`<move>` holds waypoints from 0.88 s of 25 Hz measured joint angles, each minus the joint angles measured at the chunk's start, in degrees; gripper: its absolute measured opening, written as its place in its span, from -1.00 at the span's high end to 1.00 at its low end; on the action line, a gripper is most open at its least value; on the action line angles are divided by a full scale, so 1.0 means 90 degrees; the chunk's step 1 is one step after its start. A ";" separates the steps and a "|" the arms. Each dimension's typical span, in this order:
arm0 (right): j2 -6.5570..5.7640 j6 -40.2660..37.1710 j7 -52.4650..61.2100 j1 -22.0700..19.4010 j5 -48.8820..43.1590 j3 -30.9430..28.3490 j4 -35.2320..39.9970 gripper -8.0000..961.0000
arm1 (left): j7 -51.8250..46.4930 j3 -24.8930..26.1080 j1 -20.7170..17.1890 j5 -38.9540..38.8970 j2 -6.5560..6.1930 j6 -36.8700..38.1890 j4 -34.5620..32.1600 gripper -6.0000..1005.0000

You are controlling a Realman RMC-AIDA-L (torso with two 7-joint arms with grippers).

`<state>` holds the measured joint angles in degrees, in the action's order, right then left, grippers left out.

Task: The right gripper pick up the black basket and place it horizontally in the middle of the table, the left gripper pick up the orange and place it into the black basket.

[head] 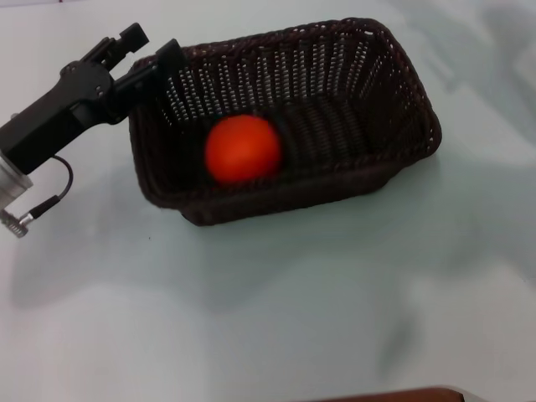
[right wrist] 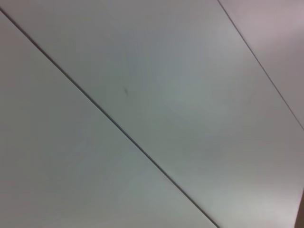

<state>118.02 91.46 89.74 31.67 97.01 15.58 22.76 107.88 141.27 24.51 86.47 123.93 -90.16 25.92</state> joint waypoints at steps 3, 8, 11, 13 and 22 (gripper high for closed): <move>0.0057 0.0006 -0.0150 0.0007 0.0103 0.0002 0.0000 -0.72 | 0.0020 0.0003 -0.0083 -0.0202 -0.0004 -0.0132 0.0013 -0.87; 0.0153 0.0009 -0.0776 0.0015 0.0393 -0.0017 -0.0095 -0.72 | 0.0275 0.0308 -0.0414 -0.0901 -0.0015 -0.0493 0.0114 -0.86; 0.0154 0.0009 -0.1470 0.0014 0.0673 -0.0029 -0.0372 -0.72 | 0.0927 0.0867 -0.0678 -0.1339 -0.0006 -0.0953 -0.0004 -0.86; 0.0152 -0.0003 -0.2007 -0.0006 0.0778 -0.0058 -0.0510 -0.72 | 0.1677 0.1290 -0.0842 -0.1661 -0.0001 -0.1298 -0.0292 -0.86; 0.0159 -0.0239 -0.3719 -0.0133 0.0837 -0.0531 -0.0952 -0.72 | 0.3202 0.2528 -0.1570 -0.2561 0.0026 -0.1908 -0.1143 -0.86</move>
<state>119.45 89.30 56.27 30.47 104.54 10.80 14.19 136.70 164.02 10.39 63.42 124.16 -107.33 15.63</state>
